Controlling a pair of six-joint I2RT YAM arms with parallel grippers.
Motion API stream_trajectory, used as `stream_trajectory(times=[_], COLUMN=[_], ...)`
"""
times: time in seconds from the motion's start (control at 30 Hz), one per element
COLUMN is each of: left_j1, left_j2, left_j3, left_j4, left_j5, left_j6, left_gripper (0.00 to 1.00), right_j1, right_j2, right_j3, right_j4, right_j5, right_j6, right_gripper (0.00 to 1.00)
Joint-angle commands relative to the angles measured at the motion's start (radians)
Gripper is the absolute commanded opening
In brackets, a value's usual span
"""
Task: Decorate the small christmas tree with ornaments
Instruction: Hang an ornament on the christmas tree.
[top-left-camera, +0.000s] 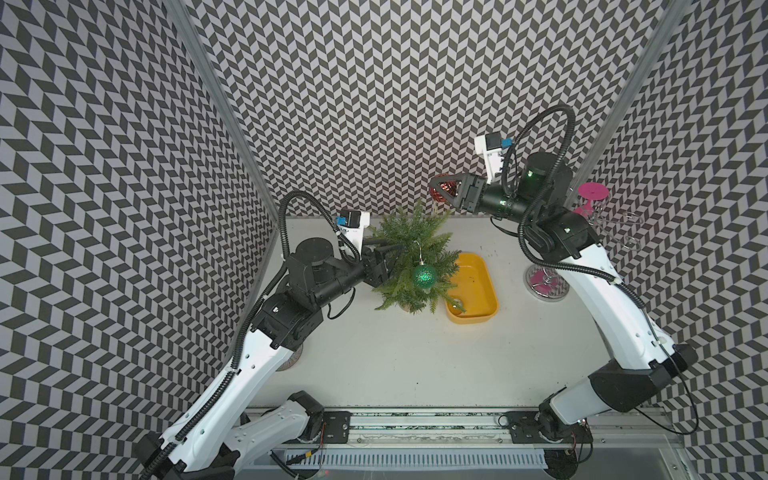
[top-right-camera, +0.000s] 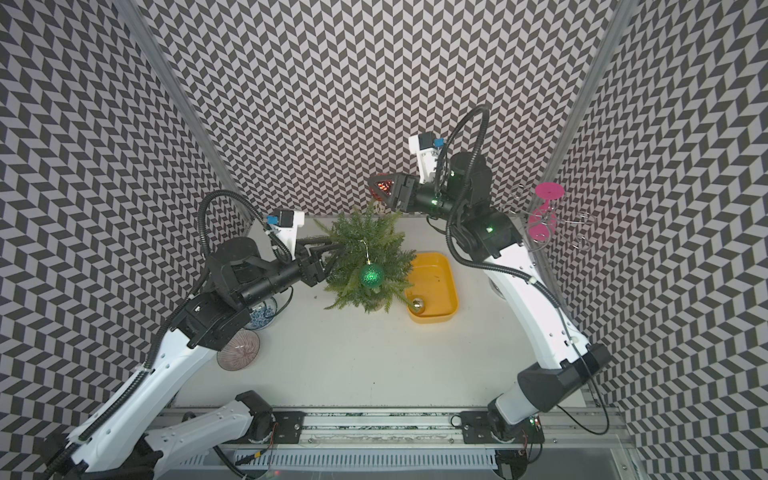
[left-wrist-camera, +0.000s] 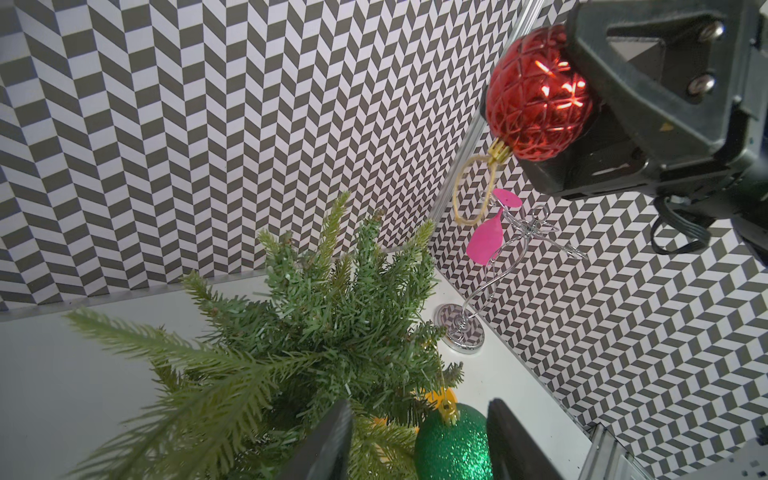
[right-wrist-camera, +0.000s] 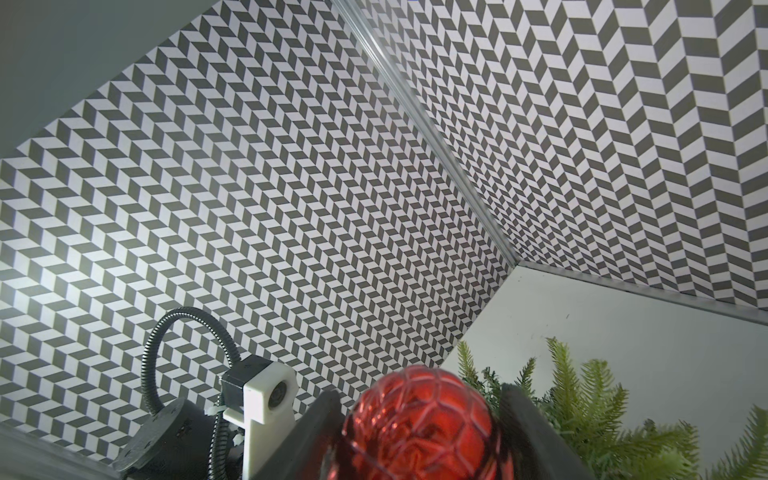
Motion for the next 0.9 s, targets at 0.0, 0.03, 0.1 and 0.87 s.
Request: stream_trajectory(times=[0.0, 0.03, 0.1, 0.87], left_j1=[0.013, 0.014, 0.019, 0.040], left_j2=[-0.019, -0.021, -0.022, -0.024], left_j3=[-0.010, -0.012, -0.013, -0.037], left_j4=[0.015, 0.015, 0.018, 0.036], left_j5=[0.012, 0.014, 0.018, 0.039], left_j6=[-0.012, -0.013, -0.014, -0.027], left_gripper=[0.55, 0.55, 0.55, 0.55], right_j1=[0.019, 0.022, 0.028, 0.037], right_j2=[0.021, 0.027, 0.042, 0.017], right_j3=[0.028, 0.029, 0.034, -0.079], right_j4=[0.093, 0.101, 0.107, 0.130], right_j5=[-0.033, -0.037, -0.040, -0.032], right_j6=[0.032, 0.035, 0.041, 0.032], right_gripper=[0.59, 0.59, 0.59, 0.58])
